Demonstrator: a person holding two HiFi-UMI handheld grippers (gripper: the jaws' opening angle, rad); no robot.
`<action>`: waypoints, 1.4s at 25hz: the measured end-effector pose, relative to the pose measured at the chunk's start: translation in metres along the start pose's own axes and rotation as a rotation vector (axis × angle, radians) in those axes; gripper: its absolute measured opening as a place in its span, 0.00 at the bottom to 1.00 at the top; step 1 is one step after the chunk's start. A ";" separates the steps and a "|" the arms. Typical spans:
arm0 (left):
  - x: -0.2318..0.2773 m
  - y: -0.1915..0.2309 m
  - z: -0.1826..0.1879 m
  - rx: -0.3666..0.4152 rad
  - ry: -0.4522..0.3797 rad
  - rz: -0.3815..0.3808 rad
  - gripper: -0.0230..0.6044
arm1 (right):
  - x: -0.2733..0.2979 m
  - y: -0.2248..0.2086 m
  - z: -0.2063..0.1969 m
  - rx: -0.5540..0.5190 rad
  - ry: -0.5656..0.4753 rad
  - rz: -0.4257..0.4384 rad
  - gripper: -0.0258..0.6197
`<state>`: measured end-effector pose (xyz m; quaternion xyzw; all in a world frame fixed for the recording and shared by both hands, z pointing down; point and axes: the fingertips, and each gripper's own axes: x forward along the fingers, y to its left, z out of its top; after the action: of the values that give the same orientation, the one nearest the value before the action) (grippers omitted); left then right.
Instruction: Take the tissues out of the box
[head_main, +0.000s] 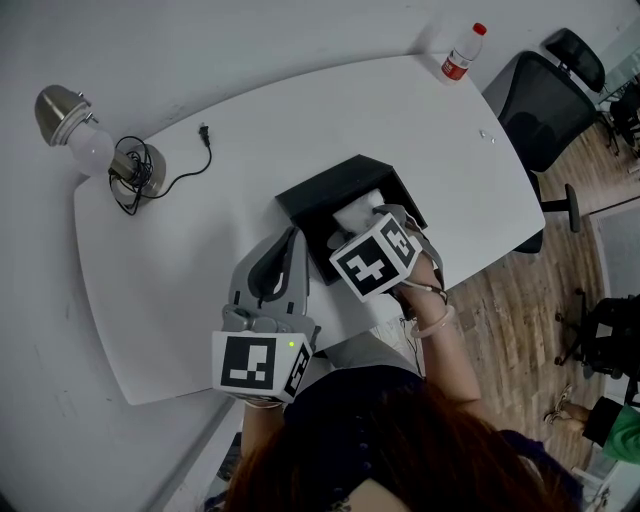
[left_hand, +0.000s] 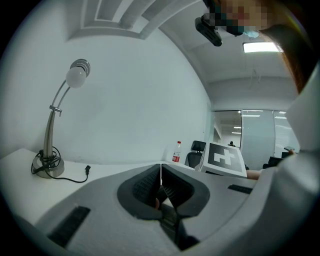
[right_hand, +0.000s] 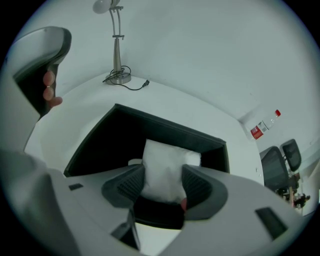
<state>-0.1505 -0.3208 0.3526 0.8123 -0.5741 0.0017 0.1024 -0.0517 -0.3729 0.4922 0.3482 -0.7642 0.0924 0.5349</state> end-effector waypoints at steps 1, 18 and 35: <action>-0.002 0.000 0.000 0.001 0.000 0.002 0.08 | -0.001 0.000 0.000 0.000 -0.005 0.002 0.42; -0.029 -0.009 0.009 0.038 -0.018 0.008 0.08 | -0.028 0.005 0.002 0.025 -0.106 0.007 0.41; -0.053 -0.031 0.022 0.083 -0.051 0.003 0.08 | -0.068 -0.001 0.013 0.056 -0.344 -0.065 0.41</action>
<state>-0.1418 -0.2655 0.3201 0.8149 -0.5771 0.0051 0.0540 -0.0478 -0.3507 0.4263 0.3982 -0.8300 0.0356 0.3889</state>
